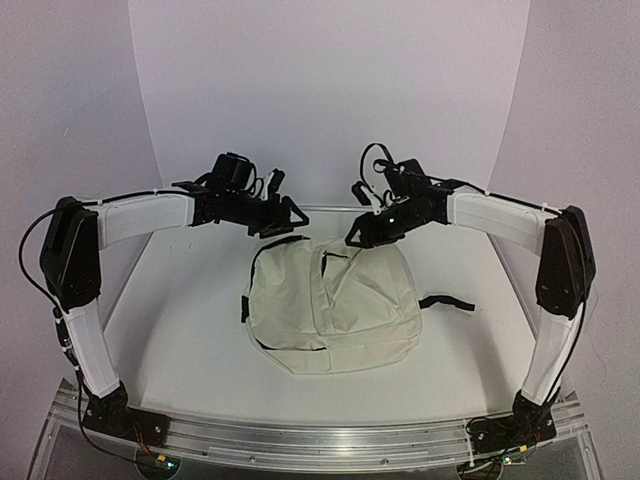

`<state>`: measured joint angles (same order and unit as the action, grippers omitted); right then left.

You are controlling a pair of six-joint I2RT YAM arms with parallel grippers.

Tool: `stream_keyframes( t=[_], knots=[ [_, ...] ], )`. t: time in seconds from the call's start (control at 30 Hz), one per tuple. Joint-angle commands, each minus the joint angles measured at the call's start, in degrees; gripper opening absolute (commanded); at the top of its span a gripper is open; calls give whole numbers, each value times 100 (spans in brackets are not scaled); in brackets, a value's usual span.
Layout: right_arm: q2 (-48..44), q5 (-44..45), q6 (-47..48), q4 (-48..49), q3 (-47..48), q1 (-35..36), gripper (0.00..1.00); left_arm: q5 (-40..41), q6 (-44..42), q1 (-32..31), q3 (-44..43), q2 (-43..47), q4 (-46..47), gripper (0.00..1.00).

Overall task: Pack the student bag
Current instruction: Zip the student bag at the center of the board.

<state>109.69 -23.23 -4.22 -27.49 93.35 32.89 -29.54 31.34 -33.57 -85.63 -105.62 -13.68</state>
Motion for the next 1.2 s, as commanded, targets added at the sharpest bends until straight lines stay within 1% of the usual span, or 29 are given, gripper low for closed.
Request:
stream_keyframes(
  t=[0.0,0.07,0.13,0.2,0.27,0.33,0.43,0.63,0.8,1.17],
  knots=[
    [166,208,159,1,170,-92,47,-354,-711,-257,-589,-382,-306,56],
    [174,188,159,5,133,-147,46,-252,-1133,-408,-698,-415,-510,56],
    [191,139,134,2,128,-220,46,117,-1798,-570,-850,-415,-839,56],
    [195,24,66,-2,126,-327,46,677,-2454,-729,-934,-387,-1106,57],
    [191,-135,7,-2,112,-437,46,983,-2900,-785,-1046,-390,-1336,59],
    [164,-313,-23,-4,79,-523,47,1137,-3268,-786,-1117,-402,-1441,62],
    [125,-415,12,-24,47,-575,47,1110,-3830,-821,-1315,-501,-1592,66],
    [83,-581,68,-116,1,-615,47,1064,-4558,-943,-2000,-947,-2162,66],
    [2,-612,106,-165,-63,-621,48,961,-5059,-1017,-2340,-1221,-2457,66],
    [220,-694,15,-165,111,-623,49,1237,-5762,-1279,-2784,-1718,-2476,59]
  ],
)
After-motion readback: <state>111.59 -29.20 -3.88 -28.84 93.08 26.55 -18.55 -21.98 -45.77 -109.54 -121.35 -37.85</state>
